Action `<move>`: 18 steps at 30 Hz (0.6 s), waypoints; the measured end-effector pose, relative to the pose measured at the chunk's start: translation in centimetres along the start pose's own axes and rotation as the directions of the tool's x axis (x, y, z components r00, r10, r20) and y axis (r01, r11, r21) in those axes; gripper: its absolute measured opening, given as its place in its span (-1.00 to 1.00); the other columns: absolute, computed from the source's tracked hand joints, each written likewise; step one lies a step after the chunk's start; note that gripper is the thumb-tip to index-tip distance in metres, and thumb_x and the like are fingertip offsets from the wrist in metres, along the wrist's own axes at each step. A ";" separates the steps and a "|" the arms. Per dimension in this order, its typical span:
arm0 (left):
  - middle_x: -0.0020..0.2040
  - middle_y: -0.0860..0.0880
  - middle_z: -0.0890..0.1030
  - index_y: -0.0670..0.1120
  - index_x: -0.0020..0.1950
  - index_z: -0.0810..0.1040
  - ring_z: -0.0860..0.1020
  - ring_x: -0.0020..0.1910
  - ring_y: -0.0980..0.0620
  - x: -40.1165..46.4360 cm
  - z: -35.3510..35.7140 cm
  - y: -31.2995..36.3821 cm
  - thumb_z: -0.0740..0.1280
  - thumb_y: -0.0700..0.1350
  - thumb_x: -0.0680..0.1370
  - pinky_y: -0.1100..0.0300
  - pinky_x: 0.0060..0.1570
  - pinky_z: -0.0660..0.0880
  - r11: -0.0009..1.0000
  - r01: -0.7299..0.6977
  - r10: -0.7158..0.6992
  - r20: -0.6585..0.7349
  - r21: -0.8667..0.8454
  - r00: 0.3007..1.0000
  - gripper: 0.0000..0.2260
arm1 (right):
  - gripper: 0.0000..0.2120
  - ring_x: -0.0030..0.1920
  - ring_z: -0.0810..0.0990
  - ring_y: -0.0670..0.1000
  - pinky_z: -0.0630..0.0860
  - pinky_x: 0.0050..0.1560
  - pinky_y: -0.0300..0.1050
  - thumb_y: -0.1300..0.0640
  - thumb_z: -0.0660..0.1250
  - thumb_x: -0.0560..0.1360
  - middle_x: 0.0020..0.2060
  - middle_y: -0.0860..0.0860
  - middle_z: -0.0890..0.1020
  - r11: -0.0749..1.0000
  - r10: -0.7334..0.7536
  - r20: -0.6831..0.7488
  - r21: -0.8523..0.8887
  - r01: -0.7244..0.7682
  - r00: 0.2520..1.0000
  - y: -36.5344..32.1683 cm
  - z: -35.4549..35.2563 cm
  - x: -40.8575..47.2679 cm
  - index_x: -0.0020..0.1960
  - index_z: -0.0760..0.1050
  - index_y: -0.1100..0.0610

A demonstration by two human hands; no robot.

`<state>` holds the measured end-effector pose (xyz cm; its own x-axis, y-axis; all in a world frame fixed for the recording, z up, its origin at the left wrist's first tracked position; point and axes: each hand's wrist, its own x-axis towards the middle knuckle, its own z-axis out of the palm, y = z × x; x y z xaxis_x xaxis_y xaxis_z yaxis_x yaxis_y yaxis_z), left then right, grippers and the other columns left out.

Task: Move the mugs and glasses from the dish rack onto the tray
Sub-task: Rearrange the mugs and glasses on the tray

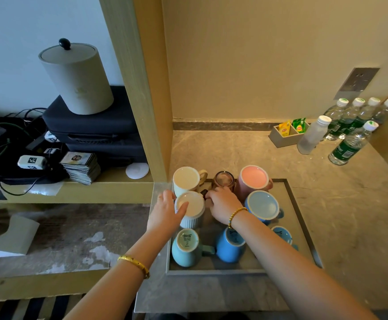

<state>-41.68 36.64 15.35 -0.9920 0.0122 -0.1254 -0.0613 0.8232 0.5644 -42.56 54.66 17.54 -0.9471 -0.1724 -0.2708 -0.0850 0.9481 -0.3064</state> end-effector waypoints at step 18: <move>0.34 0.02 0.44 0.09 0.38 0.28 0.40 0.30 0.00 -2.7 -2.0 -0.9 0.46 -0.01 0.41 0.14 0.21 0.34 0.939 -0.334 0.198 0.676 0.077 0.710 -0.39 | -0.69 0.16 0.46 0.14 0.07 0.33 0.21 -0.01 0.27 0.51 0.04 0.05 0.57 0.973 -0.057 0.523 -0.162 0.164 0.851 -2.7 0.8 -3.2 0.19 0.47 0.10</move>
<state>-39.18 34.74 16.82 -0.6423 0.5547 -0.5289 0.2824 0.8128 0.5095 -39.04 52.46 18.52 -0.6390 -0.3403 -0.6899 -0.2885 0.9374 -0.1951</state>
